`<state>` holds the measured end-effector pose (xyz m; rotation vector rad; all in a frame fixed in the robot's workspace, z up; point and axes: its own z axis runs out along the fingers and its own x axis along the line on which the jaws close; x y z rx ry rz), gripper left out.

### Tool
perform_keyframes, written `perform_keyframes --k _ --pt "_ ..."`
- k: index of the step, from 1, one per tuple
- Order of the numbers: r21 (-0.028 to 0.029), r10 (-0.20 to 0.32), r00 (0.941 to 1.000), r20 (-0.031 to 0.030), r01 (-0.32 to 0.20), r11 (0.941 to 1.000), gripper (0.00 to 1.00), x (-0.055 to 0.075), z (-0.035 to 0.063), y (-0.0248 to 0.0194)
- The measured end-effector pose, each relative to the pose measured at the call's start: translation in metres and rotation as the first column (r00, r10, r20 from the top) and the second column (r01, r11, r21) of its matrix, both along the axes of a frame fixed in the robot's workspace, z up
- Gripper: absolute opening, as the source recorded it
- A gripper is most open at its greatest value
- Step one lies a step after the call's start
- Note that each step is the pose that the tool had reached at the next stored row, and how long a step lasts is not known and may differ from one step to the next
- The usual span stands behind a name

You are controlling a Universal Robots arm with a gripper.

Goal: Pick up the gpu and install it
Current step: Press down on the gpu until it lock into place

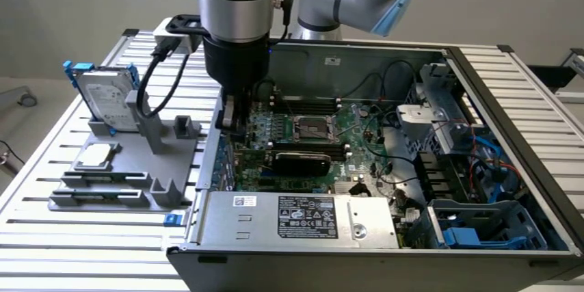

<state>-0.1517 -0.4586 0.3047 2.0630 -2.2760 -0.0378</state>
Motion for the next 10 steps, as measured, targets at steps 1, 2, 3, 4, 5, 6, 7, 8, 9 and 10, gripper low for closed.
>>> perform_keyframes --k 1,2,3,4,5,6,7,8,9,10 --pt "0.0000 0.000 1.0000 0.0000 0.000 1.0000 0.11 0.0000 0.0000 0.0004" --pt "0.0001 0.000 1.0000 0.0001 0.000 1.0000 0.11 0.0000 -0.0001 0.0008" --pt "0.0001 0.000 1.0000 0.0000 0.000 1.0000 0.11 0.0000 -0.0001 0.0011" --pt "0.0001 0.000 1.0000 0.0001 0.000 1.0000 0.11 0.0000 -0.0001 0.0011" --pt "0.0001 0.000 1.0000 0.0001 0.000 1.0000 0.11 0.0000 -0.0001 0.0011" --pt "0.0001 0.000 1.0000 0.0001 0.000 1.0000 0.11 0.0000 -0.0001 0.0011" --pt "0.0001 0.000 1.0000 0.0001 0.000 1.0000 0.11 0.0000 -0.0002 0.0012" --pt "0.0000 0.000 1.0000 0.0000 0.000 1.0000 0.11 0.0000 -0.0003 0.0012" --pt "0.0000 0.000 1.0000 0.0000 0.000 1.0000 0.11 0.0000 -0.0004 0.0013" --pt "0.0001 -0.001 1.0000 0.0001 0.001 1.0000 0.11 0.0000 -0.0006 0.0014"
